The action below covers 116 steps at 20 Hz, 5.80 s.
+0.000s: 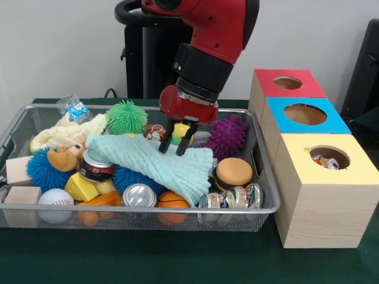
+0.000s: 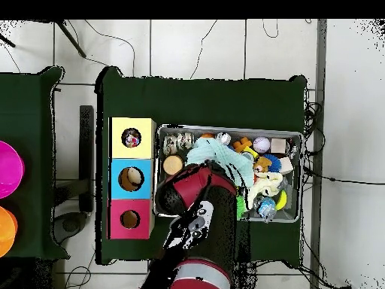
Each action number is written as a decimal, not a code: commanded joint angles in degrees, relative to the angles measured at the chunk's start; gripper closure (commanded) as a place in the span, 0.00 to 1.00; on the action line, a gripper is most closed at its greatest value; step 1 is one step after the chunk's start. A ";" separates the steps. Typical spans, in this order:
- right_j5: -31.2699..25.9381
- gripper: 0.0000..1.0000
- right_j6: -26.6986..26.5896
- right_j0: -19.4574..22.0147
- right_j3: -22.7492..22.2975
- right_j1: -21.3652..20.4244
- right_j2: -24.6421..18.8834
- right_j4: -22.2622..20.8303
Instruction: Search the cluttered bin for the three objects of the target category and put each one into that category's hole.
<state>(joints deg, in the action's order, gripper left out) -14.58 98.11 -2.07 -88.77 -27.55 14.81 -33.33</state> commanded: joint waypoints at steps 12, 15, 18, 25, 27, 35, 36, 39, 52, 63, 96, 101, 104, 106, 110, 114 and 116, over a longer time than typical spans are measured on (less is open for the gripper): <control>6.17 0.00 8.03 0.01 1.72 0.60 2.36 0.15; 1.47 0.00 2.95 1.76 1.10 -4.72 0.56 -0.14; -0.81 0.00 0.57 2.13 1.25 -7.47 0.55 -0.55; -1.20 0.00 0.90 1.48 2.64 -6.90 1.64 -1.57; -0.82 0.00 1.37 1.25 2.90 -6.40 1.95 -1.70; 6.97 0.00 11.90 -6.38 7.91 5.69 13.66 -1.15; 6.71 0.00 11.46 -6.36 7.70 5.62 13.50 -0.78; 6.65 0.00 10.40 -6.00 6.90 6.11 12.45 0.49; -3.05 0.00 -6.30 14.62 -1.64 0.31 -16.18 1.49; -9.82 0.00 -7.54 22.90 -6.47 -0.74 -27.68 2.45; -11.20 1.00 -0.29 19.03 -5.80 -3.26 -24.05 -2.93; -21.04 1.00 -10.13 22.48 -12.49 -15.60 -28.07 0.86; -31.39 1.00 -19.05 26.25 -17.60 -26.37 -31.96 6.33; -35.89 1.00 -23.38 29.14 -19.47 -30.44 -34.78 8.73; -39.46 1.00 -27.00 32.59 -21.40 -35.17 -38.04 10.51; -40.27 1.00 -30.81 36.29 -21.73 -37.44 -40.75 9.63; -40.85 1.00 -35.20 38.79 -19.60 -37.31 -42.14 7.51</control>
<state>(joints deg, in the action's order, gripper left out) -50.19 89.61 32.74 -104.19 -59.58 -19.26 -25.27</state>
